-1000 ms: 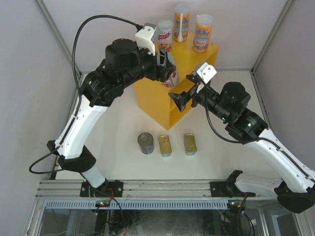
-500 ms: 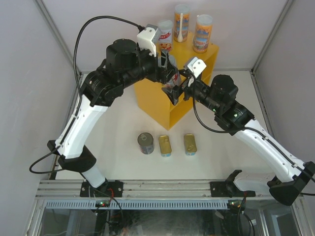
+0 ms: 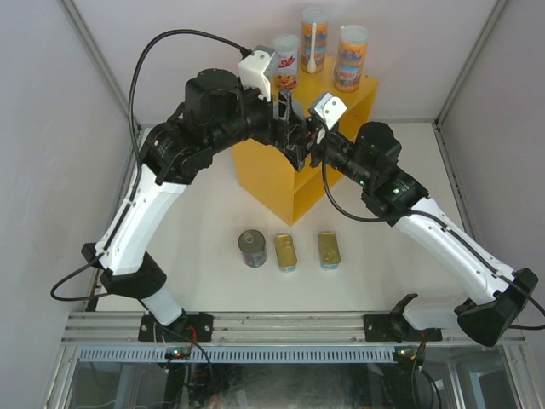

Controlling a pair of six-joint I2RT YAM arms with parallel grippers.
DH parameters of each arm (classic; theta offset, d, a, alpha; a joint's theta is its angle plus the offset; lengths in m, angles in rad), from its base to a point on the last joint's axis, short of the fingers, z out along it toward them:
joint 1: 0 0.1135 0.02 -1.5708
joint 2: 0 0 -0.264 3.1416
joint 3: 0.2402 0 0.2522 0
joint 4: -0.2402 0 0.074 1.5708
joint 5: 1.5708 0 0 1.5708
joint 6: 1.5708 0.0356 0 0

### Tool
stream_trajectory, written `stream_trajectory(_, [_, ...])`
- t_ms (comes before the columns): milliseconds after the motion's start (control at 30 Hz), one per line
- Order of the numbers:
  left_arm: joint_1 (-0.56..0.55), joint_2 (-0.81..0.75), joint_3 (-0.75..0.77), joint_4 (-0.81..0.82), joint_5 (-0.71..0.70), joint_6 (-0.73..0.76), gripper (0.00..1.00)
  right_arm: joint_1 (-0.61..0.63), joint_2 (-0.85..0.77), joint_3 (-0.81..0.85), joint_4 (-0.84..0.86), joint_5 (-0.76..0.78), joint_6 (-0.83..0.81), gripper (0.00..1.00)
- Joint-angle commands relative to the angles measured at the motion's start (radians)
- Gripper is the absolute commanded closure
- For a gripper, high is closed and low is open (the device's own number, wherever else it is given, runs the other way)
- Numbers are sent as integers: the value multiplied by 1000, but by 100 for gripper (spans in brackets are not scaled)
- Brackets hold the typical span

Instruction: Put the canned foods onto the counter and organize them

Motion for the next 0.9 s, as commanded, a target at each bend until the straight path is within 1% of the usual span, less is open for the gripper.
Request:
stream_trajectory(0, [-3,-84,50,153,-16,1,100,-10,8,46,55,-12,-9,49])
stream_trajectory(67, [-3,-84,47,159,-23,4,100,-11,13,47,54,-3,-7,65])
stream_trajectory(200, [-3,-100,10,198,-55,-3,100,-22,21,48,54,2,-2,85])
stream_trajectory(267, [-4,-123,-36,240,-76,-7,99,-28,24,48,58,5,7,100])
stream_trajectory(433, [-3,-175,-123,316,-144,-12,96,-45,31,48,67,-10,24,100])
stream_trajectory(500, [-3,-180,-130,311,-171,-8,92,-51,34,50,71,-15,30,100])
stream_trajectory(533, [-3,-182,-132,306,-176,-7,86,-54,36,52,73,-16,31,100])
stream_trajectory(567, [-3,-181,-134,303,-182,-7,74,-56,37,55,73,-17,33,100])
stream_trajectory(600, [-3,-181,-135,298,-184,-8,70,-58,40,58,73,-18,36,100])
stream_trajectory(667, [-3,-182,-141,295,-183,-11,68,-64,44,63,76,-23,39,100])
stream_trajectory(700, [-3,-184,-147,296,-182,-13,64,-65,47,67,76,-24,41,100])
stream_trajectory(733, [-3,-187,-152,300,-183,-13,59,-68,50,71,75,-26,43,100])
stream_trajectory(800, [-3,-196,-164,307,-184,-13,51,-69,58,82,72,-28,42,100])
stream_trajectory(867, [-3,-203,-174,314,-186,-13,45,-72,64,90,72,-31,42,100])
